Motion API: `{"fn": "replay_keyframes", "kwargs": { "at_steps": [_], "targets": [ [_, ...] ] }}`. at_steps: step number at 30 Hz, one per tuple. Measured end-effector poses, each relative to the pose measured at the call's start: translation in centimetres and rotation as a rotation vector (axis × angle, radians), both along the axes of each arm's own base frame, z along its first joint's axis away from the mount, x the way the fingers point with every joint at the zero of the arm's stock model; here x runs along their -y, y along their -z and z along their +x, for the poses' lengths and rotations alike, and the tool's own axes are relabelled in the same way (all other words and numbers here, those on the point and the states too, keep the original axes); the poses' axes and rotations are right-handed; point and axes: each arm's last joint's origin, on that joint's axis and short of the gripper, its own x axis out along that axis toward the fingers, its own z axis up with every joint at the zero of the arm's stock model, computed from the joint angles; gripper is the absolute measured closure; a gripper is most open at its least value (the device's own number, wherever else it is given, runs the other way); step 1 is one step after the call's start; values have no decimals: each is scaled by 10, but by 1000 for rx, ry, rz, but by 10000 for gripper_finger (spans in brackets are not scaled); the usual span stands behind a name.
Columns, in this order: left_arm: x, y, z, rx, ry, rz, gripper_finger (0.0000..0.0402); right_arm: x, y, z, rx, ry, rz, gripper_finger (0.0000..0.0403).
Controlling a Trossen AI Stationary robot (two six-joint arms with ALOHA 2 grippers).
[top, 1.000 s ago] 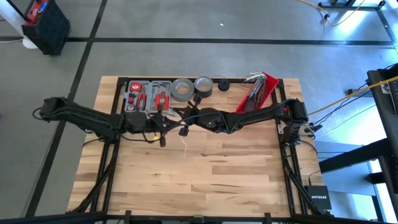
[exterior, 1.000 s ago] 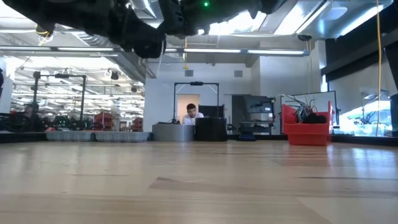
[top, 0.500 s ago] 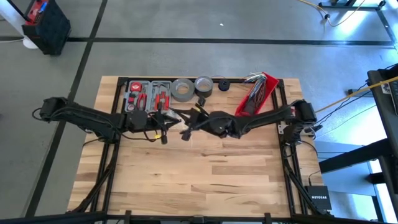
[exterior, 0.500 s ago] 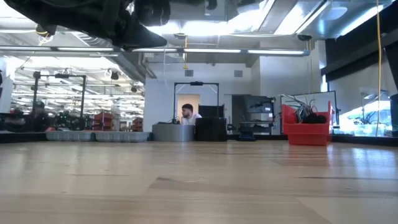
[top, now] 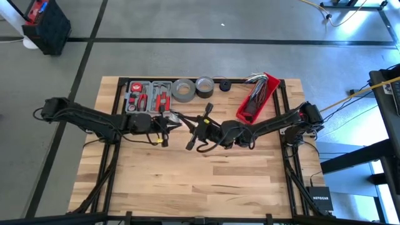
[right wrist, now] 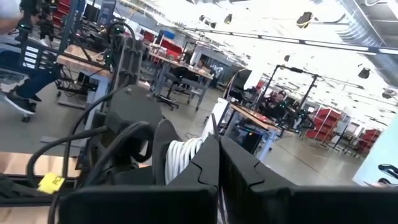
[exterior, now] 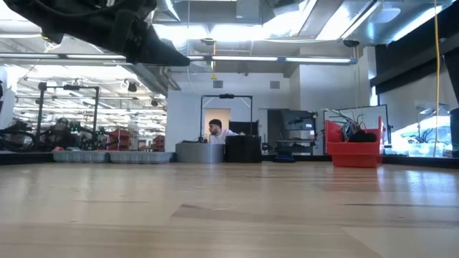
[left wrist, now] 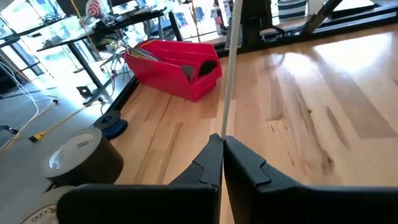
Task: Coil cords
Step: Coil the white wire on the black spool
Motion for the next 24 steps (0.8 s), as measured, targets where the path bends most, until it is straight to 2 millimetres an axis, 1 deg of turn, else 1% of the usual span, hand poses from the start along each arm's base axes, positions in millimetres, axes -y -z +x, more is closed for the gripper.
{"fn": "replay_keyframes", "kwargs": {
  "at_steps": [5,10,12,15,20,24],
  "targets": [
    [-1,2,-3,-54,-19,72,398,0,1,0,-12,0,-4,397],
    [-7,2,-13,-147,-176,217,398,-1,4,1,-58,6,-30,397],
    [-8,-4,-20,-153,-213,246,398,-1,5,1,-65,4,-32,397],
    [-9,-14,-34,-131,-231,246,398,-1,6,1,-91,-2,-40,397],
    [-11,-34,-61,-51,-251,222,398,-1,10,2,-162,-64,-71,397],
    [-12,-48,-78,42,-266,191,398,7,18,5,-236,-127,-92,397]
  ]
}}
